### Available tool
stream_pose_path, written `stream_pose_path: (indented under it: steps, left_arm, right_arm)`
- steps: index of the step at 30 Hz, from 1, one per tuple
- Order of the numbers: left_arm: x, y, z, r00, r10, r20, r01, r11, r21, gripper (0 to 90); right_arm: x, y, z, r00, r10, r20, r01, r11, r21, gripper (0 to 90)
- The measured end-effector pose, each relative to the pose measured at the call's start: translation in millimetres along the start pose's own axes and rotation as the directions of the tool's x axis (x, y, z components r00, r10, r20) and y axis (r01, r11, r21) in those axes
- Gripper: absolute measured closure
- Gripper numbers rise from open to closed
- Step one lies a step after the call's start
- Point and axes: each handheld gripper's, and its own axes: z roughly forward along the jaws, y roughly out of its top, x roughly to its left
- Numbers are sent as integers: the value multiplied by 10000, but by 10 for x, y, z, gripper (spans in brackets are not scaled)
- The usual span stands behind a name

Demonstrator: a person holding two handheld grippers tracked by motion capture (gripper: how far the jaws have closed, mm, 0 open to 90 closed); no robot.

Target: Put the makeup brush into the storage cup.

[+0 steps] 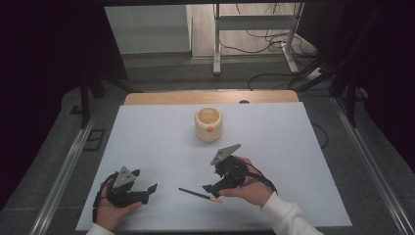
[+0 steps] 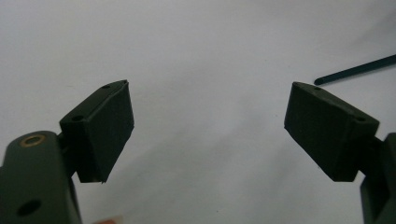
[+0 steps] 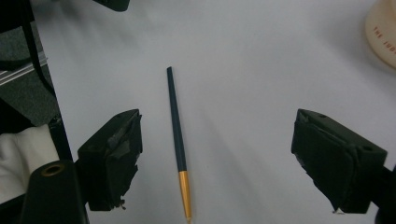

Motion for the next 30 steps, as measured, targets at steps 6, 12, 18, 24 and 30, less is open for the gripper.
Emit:
stream_pose_path:
  steps: [6, 12, 18, 24, 30]
  left_arm:
    - [-2, 0, -2, 10000, -4, 3, 4, 10000, -5, 166]
    - [4, -1, 1, 10000, -12, 5, 12, 10000, 13, 166]
    - [2, -1, 0, 10000, -5, 5, 5, 10000, -2, 166]
    - [2, 0, -1, 10000, -11, -13, 11, 10000, -1, 166]
    - [1, 0, 0, 10000, -13, 3, 13, 10000, 4, 166]
  right_arm:
    - [17, 4, 62, 9998, -87, -152, 90, 9998, 203, 165]
    - [30, 11, 137, 9996, -143, -234, 155, 9985, 529, 160]
    - [47, 27, 171, 9993, -268, -268, 285, 9974, 655, 144]
    - [75, 53, 205, 9988, -398, -283, 425, 9938, 1030, 143]
    - [118, 69, 271, 9975, -644, -295, 681, 9868, 1472, 140]
